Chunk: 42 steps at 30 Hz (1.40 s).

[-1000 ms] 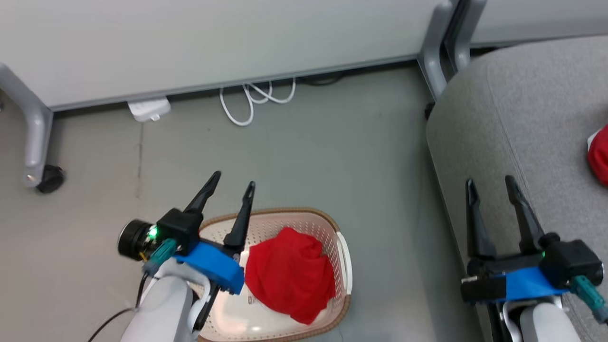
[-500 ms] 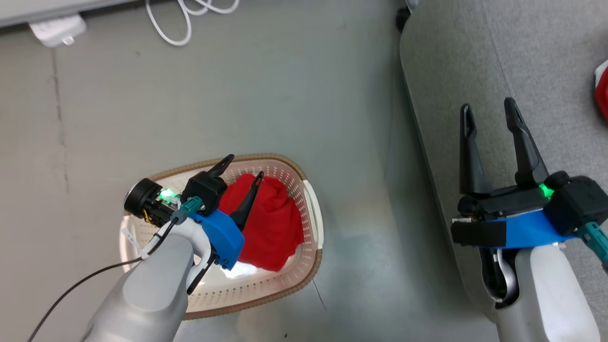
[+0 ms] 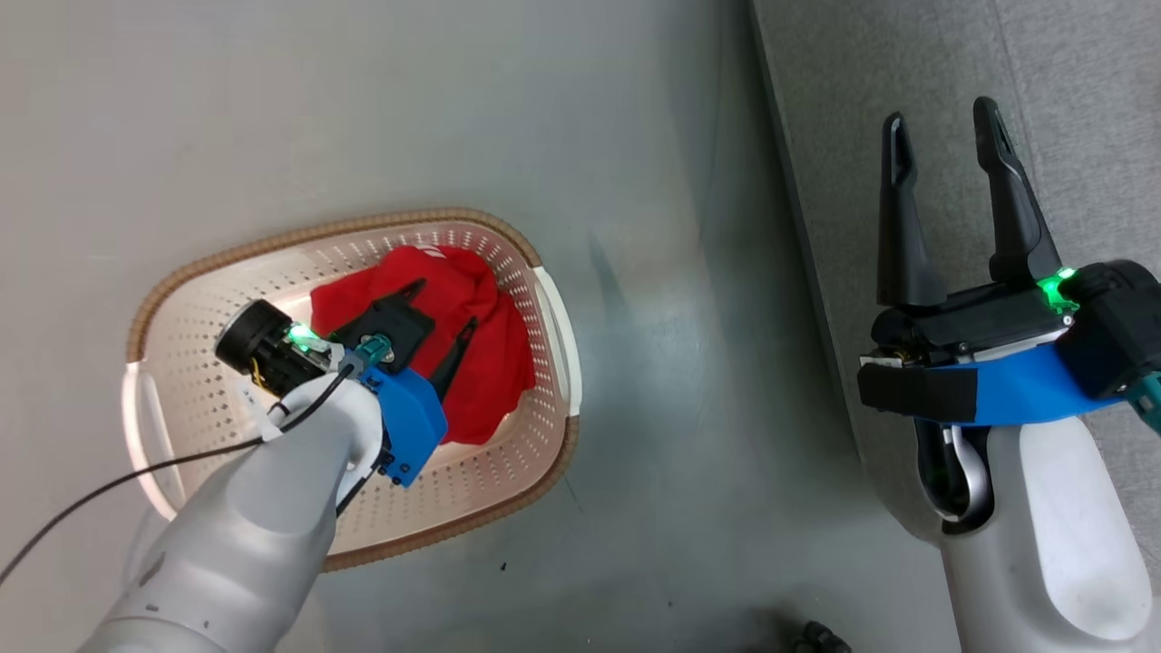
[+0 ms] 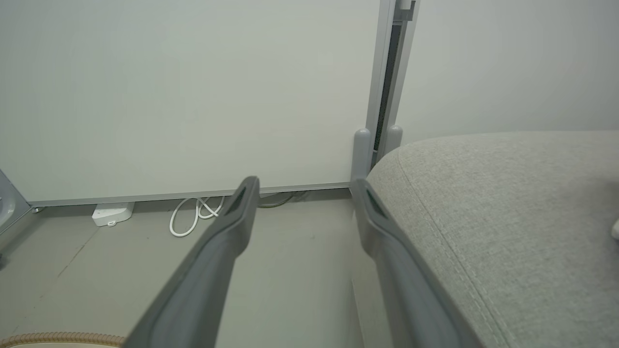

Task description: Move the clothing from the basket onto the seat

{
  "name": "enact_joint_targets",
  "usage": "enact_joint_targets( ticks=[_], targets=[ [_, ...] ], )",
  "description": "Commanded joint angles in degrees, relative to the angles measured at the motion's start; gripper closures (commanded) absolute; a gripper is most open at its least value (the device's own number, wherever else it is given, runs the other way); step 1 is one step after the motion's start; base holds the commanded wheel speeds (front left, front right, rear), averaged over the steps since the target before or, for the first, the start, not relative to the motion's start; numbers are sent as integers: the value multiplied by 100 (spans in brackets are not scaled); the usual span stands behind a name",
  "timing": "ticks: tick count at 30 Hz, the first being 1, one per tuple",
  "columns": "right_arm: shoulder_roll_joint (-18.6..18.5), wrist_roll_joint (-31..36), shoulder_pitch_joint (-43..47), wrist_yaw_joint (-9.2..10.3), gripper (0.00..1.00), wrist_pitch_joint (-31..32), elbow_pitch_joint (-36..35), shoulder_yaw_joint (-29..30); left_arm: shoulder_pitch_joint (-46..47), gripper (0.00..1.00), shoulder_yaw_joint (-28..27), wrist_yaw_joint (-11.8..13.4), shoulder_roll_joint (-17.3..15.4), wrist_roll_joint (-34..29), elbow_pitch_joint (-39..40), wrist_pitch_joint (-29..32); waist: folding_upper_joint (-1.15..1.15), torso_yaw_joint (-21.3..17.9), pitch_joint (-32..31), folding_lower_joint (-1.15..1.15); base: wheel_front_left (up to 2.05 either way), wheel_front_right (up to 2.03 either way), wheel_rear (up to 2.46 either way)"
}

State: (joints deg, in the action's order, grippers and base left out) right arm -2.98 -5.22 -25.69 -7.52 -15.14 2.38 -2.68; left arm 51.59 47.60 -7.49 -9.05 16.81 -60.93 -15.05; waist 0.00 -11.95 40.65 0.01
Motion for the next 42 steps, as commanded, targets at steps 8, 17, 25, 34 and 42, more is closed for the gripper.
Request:
enact_joint_targets(
  ticks=[8,17,25,34,42],
  targets=[
    [17,-160,-321,5,0,-1,-143,-22,583,0,518,6,-62,65,-656,16,0,-216,703,-1,0,0,0],
    [17,-235,-497,6,0,-1,-281,-16,999,0,800,5,-137,63,-1075,148,0,-365,1185,-1,0,0,0],
    [17,-229,-504,5,0,-1,-336,42,1183,0,881,77,-247,69,-1234,410,0,-386,1471,-1,0,0,0],
    [17,-200,-533,5,0,0,-358,77,1166,0,916,170,-274,152,-1285,643,0,-331,1616,-1,0,0,0],
    [17,-207,-570,5,0,0,-295,83,1182,100,1011,141,-241,162,-1295,669,0,-300,1592,-1,0,0,0]
  ],
)
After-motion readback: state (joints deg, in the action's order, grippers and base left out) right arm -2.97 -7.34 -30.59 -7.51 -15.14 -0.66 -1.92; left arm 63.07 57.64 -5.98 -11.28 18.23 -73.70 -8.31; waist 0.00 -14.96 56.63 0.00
